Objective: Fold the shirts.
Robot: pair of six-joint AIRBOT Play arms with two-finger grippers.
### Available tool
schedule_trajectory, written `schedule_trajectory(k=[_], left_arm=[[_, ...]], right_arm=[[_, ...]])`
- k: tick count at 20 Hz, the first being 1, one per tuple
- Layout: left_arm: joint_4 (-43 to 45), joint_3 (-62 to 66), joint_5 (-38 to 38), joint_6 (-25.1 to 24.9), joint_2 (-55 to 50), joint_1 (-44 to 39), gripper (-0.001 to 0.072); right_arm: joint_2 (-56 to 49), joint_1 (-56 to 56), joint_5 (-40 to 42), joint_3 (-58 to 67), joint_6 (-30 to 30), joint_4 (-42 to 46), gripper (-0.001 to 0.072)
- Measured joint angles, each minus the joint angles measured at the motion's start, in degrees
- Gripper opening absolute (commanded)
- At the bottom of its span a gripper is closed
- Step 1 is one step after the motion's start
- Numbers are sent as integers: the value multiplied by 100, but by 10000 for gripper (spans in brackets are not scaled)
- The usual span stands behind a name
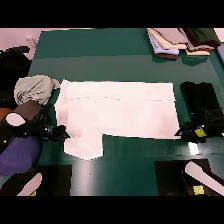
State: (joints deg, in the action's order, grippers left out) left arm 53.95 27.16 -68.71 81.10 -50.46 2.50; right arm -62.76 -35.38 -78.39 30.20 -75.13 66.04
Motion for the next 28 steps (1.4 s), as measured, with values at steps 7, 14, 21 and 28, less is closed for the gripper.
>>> schedule_trajectory(k=[7, 14, 21, 28], left_arm=[[793, 273, -772, 321, 785, 0, 21], [1119, 437, -2186, 804, 2072, -2, 22], [1209, 1611, -743, 457, 535, -2, 25], [1279, 3075, 216, 184, -2020, -4, 28]], right_arm=[[321, 1134, -33, 603, 92, 225, 17], [1690, 1576, -852, 1040, -129, 1322, 17], [647, 1851, -466, 2371, -297, 1346, 17], [-1725, 2514, -59, 4315, -470, 1104, 21]])
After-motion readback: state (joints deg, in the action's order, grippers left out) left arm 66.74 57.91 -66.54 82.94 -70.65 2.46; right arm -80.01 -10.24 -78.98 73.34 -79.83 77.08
